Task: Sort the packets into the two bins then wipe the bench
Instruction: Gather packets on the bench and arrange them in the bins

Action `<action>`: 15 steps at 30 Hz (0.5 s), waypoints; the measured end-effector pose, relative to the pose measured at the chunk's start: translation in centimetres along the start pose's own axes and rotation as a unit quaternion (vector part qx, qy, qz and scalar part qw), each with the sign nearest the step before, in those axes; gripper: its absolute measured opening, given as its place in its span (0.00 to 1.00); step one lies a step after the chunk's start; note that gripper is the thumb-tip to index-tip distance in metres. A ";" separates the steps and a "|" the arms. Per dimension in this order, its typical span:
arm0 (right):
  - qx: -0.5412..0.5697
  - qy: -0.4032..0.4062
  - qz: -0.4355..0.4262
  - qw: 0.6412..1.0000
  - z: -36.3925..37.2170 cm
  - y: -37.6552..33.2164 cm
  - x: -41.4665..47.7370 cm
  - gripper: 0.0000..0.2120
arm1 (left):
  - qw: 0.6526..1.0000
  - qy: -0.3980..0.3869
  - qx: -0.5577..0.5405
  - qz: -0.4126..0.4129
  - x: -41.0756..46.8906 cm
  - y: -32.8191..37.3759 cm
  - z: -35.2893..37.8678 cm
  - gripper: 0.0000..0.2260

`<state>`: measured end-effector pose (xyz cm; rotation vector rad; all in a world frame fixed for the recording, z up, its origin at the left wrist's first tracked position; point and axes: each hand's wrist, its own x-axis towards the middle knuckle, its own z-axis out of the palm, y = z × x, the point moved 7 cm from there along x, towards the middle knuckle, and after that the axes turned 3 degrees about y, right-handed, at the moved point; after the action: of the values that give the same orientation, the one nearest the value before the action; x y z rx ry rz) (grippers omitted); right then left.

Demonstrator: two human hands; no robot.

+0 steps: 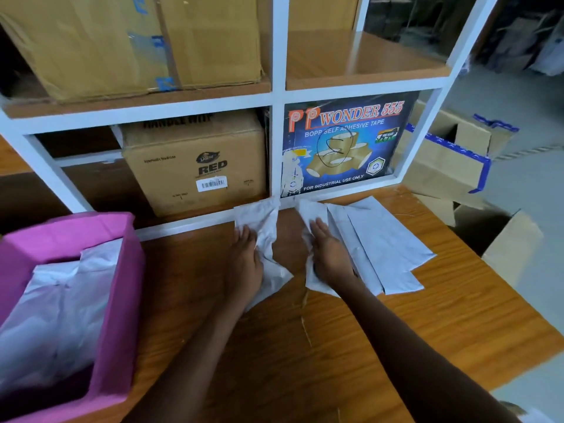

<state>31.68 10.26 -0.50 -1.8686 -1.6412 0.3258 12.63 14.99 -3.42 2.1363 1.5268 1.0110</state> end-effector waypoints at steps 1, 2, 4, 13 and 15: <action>0.006 0.013 -0.014 1.000 -0.5 -0.6 -0.6 0.26 | 1.000 0.006 -0.014 0.003 -0.1 0.4 -0.6 0.21; 0.011 0.025 -0.023 0.999 -1.2 -1.1 -1.3 0.28 | 1.000 0.013 -0.026 0.007 -0.2 0.8 -1.3 0.21; 0.023 0.054 -0.030 0.998 -2.6 -2.1 -2.7 0.29 | 0.999 0.030 -0.032 0.022 -0.7 2.1 -2.9 0.21; 0.100 0.198 -0.039 0.974 -7.4 -7.6 -14.8 0.21 | 0.988 0.089 -0.084 0.096 -9.7 7.8 -12.0 0.21; 0.109 0.208 -0.050 0.971 -7.5 -9.6 -18.4 0.20 | 0.986 0.091 -0.109 0.090 -13.3 8.1 -14.3 0.20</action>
<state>24.61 -9.17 7.14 -1.5573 -1.3464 0.0592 5.74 -2.19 6.84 2.1011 1.2461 1.4014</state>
